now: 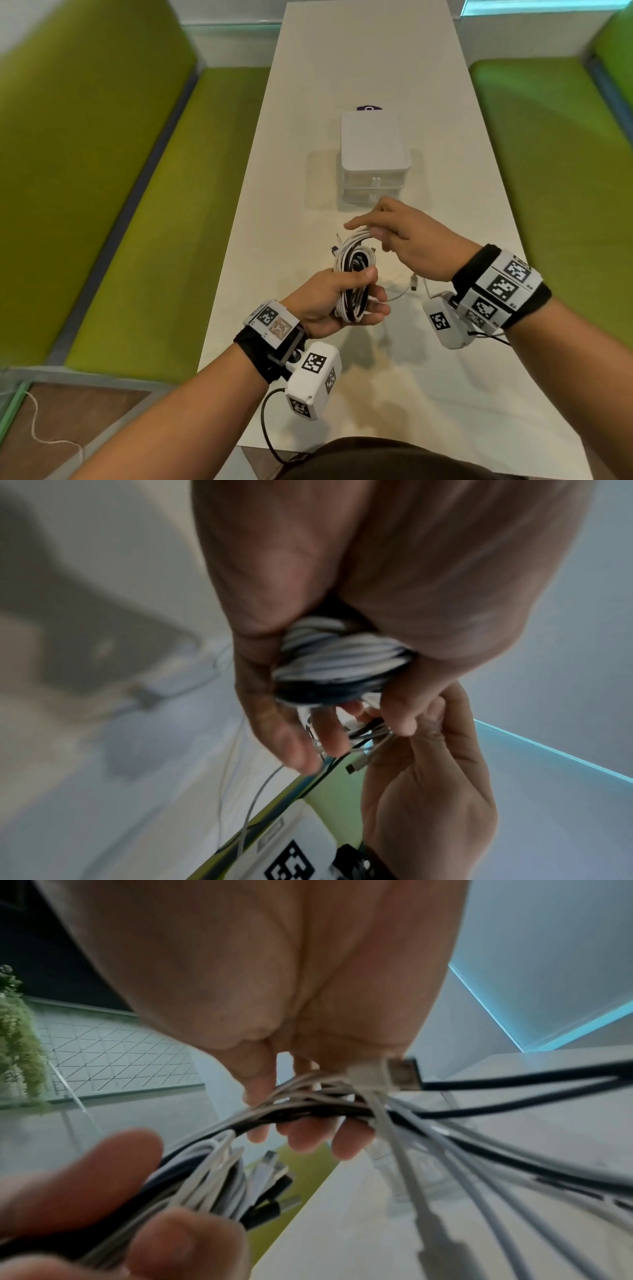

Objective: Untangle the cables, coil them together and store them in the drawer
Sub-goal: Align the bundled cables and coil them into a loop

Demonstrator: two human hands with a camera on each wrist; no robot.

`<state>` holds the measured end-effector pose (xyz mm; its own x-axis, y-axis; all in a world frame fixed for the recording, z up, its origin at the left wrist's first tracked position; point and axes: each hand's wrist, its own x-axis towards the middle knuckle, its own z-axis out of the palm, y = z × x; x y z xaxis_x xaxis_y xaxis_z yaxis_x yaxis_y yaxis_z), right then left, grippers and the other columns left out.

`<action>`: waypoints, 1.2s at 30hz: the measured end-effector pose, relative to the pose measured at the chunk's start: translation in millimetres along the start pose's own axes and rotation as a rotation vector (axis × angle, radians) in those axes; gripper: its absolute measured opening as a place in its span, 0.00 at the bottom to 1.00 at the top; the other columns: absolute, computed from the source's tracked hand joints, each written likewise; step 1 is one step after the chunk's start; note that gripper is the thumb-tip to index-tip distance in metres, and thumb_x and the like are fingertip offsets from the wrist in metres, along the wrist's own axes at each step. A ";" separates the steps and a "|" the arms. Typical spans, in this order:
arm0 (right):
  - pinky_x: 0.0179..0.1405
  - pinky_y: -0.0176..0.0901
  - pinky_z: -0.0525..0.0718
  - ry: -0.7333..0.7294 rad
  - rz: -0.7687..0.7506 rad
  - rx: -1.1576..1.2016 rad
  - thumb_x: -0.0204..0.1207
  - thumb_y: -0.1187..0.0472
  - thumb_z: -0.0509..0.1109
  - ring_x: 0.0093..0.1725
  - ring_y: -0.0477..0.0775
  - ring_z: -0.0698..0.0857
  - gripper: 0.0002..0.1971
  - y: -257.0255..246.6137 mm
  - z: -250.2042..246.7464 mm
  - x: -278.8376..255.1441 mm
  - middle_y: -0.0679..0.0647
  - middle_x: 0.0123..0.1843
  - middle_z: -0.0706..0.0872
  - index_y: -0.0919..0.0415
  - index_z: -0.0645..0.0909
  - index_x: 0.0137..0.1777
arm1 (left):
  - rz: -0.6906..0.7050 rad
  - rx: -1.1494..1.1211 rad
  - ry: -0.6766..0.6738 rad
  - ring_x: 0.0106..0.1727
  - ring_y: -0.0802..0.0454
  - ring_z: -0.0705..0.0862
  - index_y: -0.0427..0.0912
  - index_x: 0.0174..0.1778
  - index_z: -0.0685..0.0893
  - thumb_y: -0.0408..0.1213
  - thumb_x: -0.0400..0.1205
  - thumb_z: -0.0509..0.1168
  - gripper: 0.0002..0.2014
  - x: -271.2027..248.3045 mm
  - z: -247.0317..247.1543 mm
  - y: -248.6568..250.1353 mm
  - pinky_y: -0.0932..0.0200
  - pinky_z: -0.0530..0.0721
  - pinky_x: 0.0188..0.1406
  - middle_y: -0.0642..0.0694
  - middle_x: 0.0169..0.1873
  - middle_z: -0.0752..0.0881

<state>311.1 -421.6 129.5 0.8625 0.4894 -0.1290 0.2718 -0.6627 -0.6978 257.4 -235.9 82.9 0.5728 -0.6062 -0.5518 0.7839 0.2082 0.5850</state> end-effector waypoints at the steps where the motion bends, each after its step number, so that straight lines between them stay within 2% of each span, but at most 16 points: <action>1: 0.46 0.40 0.80 0.028 0.016 0.020 0.89 0.58 0.62 0.42 0.50 0.84 0.14 1.6 1.0 -1.0 0.50 0.52 0.78 0.47 0.82 0.69 | -0.005 -0.010 -0.010 0.31 0.50 0.84 0.41 0.44 0.80 0.42 0.82 0.67 0.08 -0.8 0.1 -0.6 0.59 0.84 0.31 0.43 0.36 0.84; 3: 0.39 0.43 0.80 0.132 0.072 0.066 0.85 0.54 0.69 0.33 0.46 0.84 0.07 3.9 1.9 -1.8 0.50 0.48 0.84 0.50 0.78 0.60 | -0.011 -0.022 -0.049 0.25 0.55 0.74 0.43 0.44 0.79 0.43 0.83 0.65 0.08 -1.8 0.5 -0.1 0.65 0.74 0.22 0.46 0.31 0.78; 5: 0.29 0.40 0.79 0.235 0.132 0.078 0.82 0.48 0.73 0.25 0.45 0.80 0.12 5.2 4.4 -2.0 0.54 0.38 0.87 0.52 0.74 0.52 | 0.011 -0.015 -0.044 0.23 0.57 0.70 0.43 0.44 0.78 0.44 0.85 0.63 0.09 -1.5 1.0 1.6 0.66 0.69 0.19 0.49 0.28 0.71; 8: 0.25 0.48 0.77 0.341 0.178 0.120 0.81 0.43 0.72 0.25 0.59 0.79 0.15 -0.3 14.3 -4.2 0.62 0.28 0.84 0.52 0.75 0.46 | 0.067 -0.046 0.034 0.22 0.57 0.68 0.42 0.45 0.79 0.47 0.86 0.63 0.12 1.5 4.4 4.7 0.66 0.68 0.18 0.49 0.27 0.69; 10: 0.29 0.49 0.78 0.412 0.190 0.198 0.82 0.44 0.71 0.29 0.59 0.81 0.12 -4.3 20.1 -6.1 0.61 0.29 0.85 0.51 0.76 0.47 | 0.099 -0.092 0.107 0.22 0.57 0.68 0.41 0.46 0.80 0.50 0.86 0.63 0.14 5.1 6.3 7.1 0.66 0.67 0.19 0.48 0.27 0.69; 14: 0.34 0.41 0.81 0.454 0.162 0.318 0.84 0.56 0.71 0.28 0.45 0.83 0.02 -6.2 27.5 -11.7 0.50 0.34 0.90 0.52 0.81 0.52 | 0.143 -0.176 0.152 0.24 0.55 0.69 0.39 0.58 0.82 0.56 0.86 0.60 0.22 9.0 0.4 10.9 0.65 0.68 0.20 0.47 0.29 0.72; 16: 0.35 0.42 0.84 0.531 0.182 0.396 0.81 0.59 0.75 0.29 0.48 0.85 0.02 -6.4 32.7 -14.3 0.47 0.36 0.90 0.54 0.85 0.51 | 0.174 -0.195 0.115 0.26 0.54 0.71 0.39 0.65 0.81 0.56 0.87 0.59 0.24 10.0 -1.1 11.0 0.65 0.70 0.23 0.45 0.33 0.76; 19: 0.32 0.44 0.88 0.648 0.201 0.453 0.78 0.59 0.79 0.30 0.51 0.88 0.03 -8.4 44.8 -15.2 0.48 0.46 0.88 0.57 0.89 0.47 | 0.262 -0.221 0.101 0.32 0.50 0.75 0.40 0.65 0.82 0.53 0.88 0.57 0.21 12.8 0.4 9.4 0.62 0.73 0.27 0.42 0.44 0.82; 21: 0.35 0.45 0.89 0.691 0.223 0.457 0.78 0.58 0.79 0.31 0.49 0.89 0.03 -8.3 53.5 -16.5 0.50 0.47 0.89 0.56 0.89 0.44 | 0.299 -0.231 0.101 0.39 0.47 0.79 0.34 0.69 0.80 0.51 0.89 0.58 0.24 14.5 2.4 8.2 0.59 0.76 0.33 0.39 0.51 0.84; 23: 0.45 0.44 0.90 0.695 0.235 0.422 0.78 0.58 0.78 0.38 0.44 0.90 0.02 -7.8 60.6 -20.1 0.46 0.44 0.91 0.54 0.90 0.44 | 0.301 -0.234 0.124 0.55 0.42 0.83 0.31 0.74 0.78 0.50 0.88 0.59 0.27 15.7 2.1 6.7 0.55 0.81 0.47 0.33 0.64 0.84; 26: 0.53 0.41 0.89 0.677 0.260 0.426 0.78 0.58 0.77 0.44 0.38 0.90 0.02 -11.8 63.1 -25.1 0.40 0.43 0.92 0.50 0.91 0.46 | 0.280 -0.255 0.104 0.73 0.38 0.76 0.33 0.73 0.81 0.49 0.86 0.62 0.26 16.4 -1.4 6.8 0.47 0.74 0.73 0.29 0.75 0.76; 28: 0.52 0.44 0.90 0.661 0.286 0.410 0.77 0.54 0.78 0.45 0.38 0.89 0.02 -11.4 62.5 -25.0 0.38 0.41 0.91 0.48 0.91 0.45 | 0.280 -0.227 0.055 0.78 0.36 0.74 0.30 0.77 0.75 0.51 0.88 0.60 0.29 16.3 -1.6 7.7 0.42 0.72 0.77 0.30 0.77 0.74; 30: 0.51 0.50 0.90 0.657 0.287 0.371 0.75 0.50 0.78 0.50 0.40 0.86 0.04 -8.4 62.5 -25.2 0.38 0.42 0.88 0.48 0.92 0.45 | 0.276 -0.157 0.005 0.77 0.37 0.76 0.30 0.78 0.73 0.52 0.89 0.55 0.30 16.6 -0.7 9.2 0.40 0.79 0.73 0.33 0.76 0.77; 32: 0.54 0.33 0.83 0.680 0.264 0.309 0.74 0.52 0.80 0.57 0.45 0.78 0.04 -6.5 62.8 -24.7 0.45 0.45 0.83 0.51 0.92 0.44 | 0.277 -0.114 -0.001 0.71 0.38 0.81 0.29 0.76 0.75 0.52 0.88 0.56 0.30 17.3 -1.5 9.4 0.43 0.82 0.67 0.34 0.71 0.82; 34: 0.47 0.17 0.74 0.651 0.256 0.291 0.74 0.57 0.82 0.58 0.49 0.73 0.05 -9.5 60.1 -23.7 0.51 0.49 0.78 0.57 0.92 0.44 | 0.311 -0.094 0.033 0.55 0.38 0.85 0.29 0.69 0.82 0.51 0.86 0.63 0.28 17.4 -3.1 8.5 0.48 0.84 0.56 0.33 0.55 0.84; 36: 0.47 0.18 0.72 0.561 0.225 0.250 0.75 0.56 0.80 0.57 0.50 0.75 0.06 -9.9 58.9 -23.4 0.50 0.49 0.77 0.56 0.92 0.50 | 0.352 -0.087 0.075 0.41 0.43 0.81 0.33 0.58 0.88 0.49 0.84 0.66 0.20 19.0 -6.3 6.5 0.51 0.82 0.46 0.36 0.42 0.81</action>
<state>263.0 -393.1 97.9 0.9970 -0.0601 0.0493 0.0100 -0.5298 -0.8480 274.9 -241.3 72.5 0.8242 -0.4288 -0.3700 0.5516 0.4599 0.6959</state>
